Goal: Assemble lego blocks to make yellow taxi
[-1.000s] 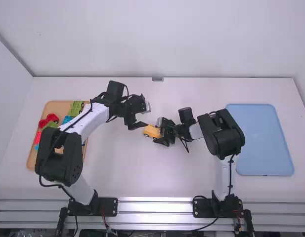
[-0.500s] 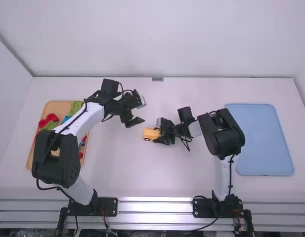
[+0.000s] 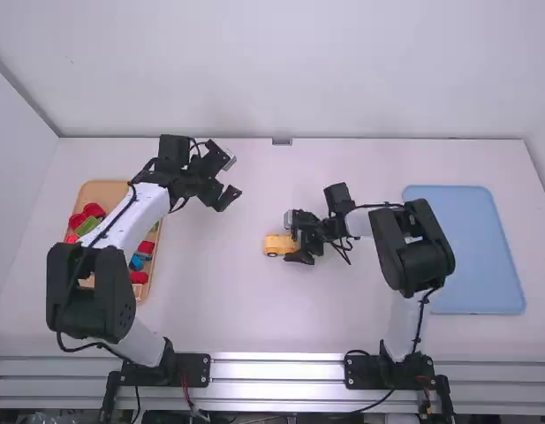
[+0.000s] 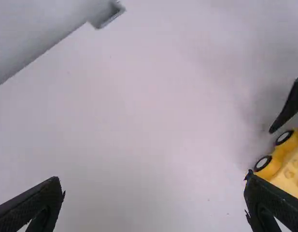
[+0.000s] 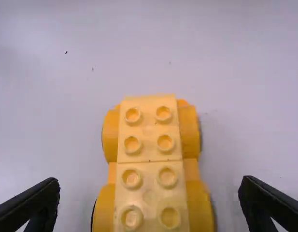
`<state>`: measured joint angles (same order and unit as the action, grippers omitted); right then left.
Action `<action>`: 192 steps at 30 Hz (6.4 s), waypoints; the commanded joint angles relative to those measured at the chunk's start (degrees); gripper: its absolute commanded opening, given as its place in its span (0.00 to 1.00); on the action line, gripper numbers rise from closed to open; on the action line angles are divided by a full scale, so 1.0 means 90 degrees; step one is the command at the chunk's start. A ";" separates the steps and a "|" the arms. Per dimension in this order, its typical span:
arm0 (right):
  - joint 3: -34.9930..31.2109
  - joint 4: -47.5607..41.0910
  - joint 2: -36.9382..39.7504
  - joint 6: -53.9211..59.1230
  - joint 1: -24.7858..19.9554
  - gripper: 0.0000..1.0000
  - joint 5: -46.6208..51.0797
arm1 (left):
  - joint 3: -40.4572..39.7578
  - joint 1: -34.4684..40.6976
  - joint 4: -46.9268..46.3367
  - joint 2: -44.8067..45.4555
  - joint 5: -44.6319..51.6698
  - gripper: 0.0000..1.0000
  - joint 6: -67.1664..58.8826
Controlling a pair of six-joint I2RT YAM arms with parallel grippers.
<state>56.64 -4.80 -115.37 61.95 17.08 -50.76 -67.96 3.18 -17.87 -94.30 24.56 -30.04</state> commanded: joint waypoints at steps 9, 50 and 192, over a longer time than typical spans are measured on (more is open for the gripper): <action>0.0248 0.1365 0.1593 -0.2540 0.0053 0.99 0.0058 | 0.0017 -0.1513 -0.0474 0.2016 -0.1005 0.99 0.2761; 0.2169 0.0789 0.1496 -0.3580 0.2273 0.99 0.0957 | -0.1027 -0.3842 -0.3978 0.1280 -0.3145 0.99 0.5129; 0.2161 0.1015 0.1484 -0.5015 0.1367 0.99 0.1586 | 0.0525 -0.3381 -0.1513 0.1525 -0.3381 0.02 0.7380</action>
<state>74.63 4.12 -101.67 21.32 30.15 -35.03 -64.16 -29.67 -31.97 -84.82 -6.61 48.49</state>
